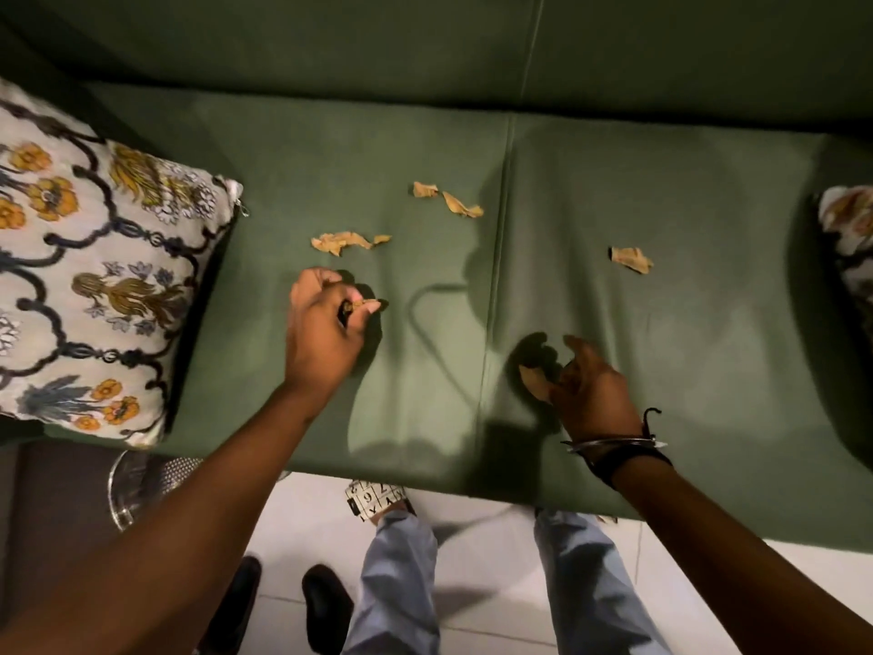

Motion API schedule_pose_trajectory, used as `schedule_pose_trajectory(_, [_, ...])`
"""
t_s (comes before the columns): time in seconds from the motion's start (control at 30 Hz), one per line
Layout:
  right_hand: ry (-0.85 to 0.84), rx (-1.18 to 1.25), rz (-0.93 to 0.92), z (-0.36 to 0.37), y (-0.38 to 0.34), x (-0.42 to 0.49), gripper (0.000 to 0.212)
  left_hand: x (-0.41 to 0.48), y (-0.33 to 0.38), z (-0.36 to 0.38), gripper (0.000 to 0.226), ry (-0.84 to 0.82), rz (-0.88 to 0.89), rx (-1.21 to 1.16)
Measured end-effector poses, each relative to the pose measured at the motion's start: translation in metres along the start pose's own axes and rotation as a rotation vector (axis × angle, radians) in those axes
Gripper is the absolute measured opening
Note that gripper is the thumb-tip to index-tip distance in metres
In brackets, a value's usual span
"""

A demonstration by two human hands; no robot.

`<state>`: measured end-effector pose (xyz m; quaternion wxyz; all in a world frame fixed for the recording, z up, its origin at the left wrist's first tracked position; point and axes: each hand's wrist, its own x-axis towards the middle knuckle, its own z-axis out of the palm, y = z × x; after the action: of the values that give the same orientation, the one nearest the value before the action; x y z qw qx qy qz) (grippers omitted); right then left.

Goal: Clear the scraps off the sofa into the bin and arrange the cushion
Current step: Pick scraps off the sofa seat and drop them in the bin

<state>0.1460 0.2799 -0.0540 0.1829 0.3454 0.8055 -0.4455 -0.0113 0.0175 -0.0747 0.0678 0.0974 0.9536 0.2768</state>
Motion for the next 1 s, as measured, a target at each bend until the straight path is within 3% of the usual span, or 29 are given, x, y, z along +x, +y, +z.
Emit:
schedule_pose_trajectory(0.1, [0.007, -0.198, 0.031, 0.019, -0.011, 0.013, 0.037, 0.033, -0.001, -0.008, 0.018, 0.007, 0.005, 0.09])
schedule_pose_trajectory(0.23, [0.016, -0.39, -0.014, 0.033, -0.006, 0.013, 0.015, 0.069, -0.005, -0.004, 0.013, -0.108, 0.04, 0.138])
schedule_pose_trajectory(0.43, [0.019, -0.42, -0.097, 0.042, -0.006, -0.002, 0.017, 0.076, -0.013, 0.005, 0.006, -0.154, 0.013, 0.014])
schedule_pose_trajectory(0.57, [-0.016, -0.26, -0.154, 0.072, -0.057, -0.027, 0.013, 0.029, -0.016, -0.015, 0.007, 0.045, -0.25, -0.406])
schedule_pose_trajectory(0.63, [-0.094, -0.199, -0.231, 0.108, -0.089, -0.043, 0.012, -0.014, -0.031, -0.042, 0.007, 0.19, -0.305, -0.472])
schedule_pose_trajectory(0.7, [-0.246, -0.142, -0.281, 0.161, -0.118, -0.061, 0.017, -0.067, -0.067, -0.069, 0.006, 0.306, -0.46, -0.568])
schedule_pose_trajectory(0.8, [-0.546, 0.006, -0.166, 0.256, -0.154, -0.088, 0.043, -0.141, -0.139, -0.1, 0.009, 0.46, -0.858, -0.584])
schedule_pose_trajectory(0.9, [-0.661, -0.051, -0.134, 0.354, -0.179, -0.106, 0.038, -0.187, -0.211, -0.12, 0.012, 0.445, -1.058, -0.501])
schedule_pose_trajectory(0.97, [-0.72, -0.082, -0.101, 0.4, -0.191, -0.115, 0.007, -0.201, -0.252, -0.127, 0.015, 0.351, -1.103, -0.424])
schedule_pose_trajectory(1.0, [-0.766, -0.122, -0.085, 0.418, -0.194, -0.116, 0.025, -0.204, -0.27, -0.129, 0.013, 0.314, -1.117, -0.405])
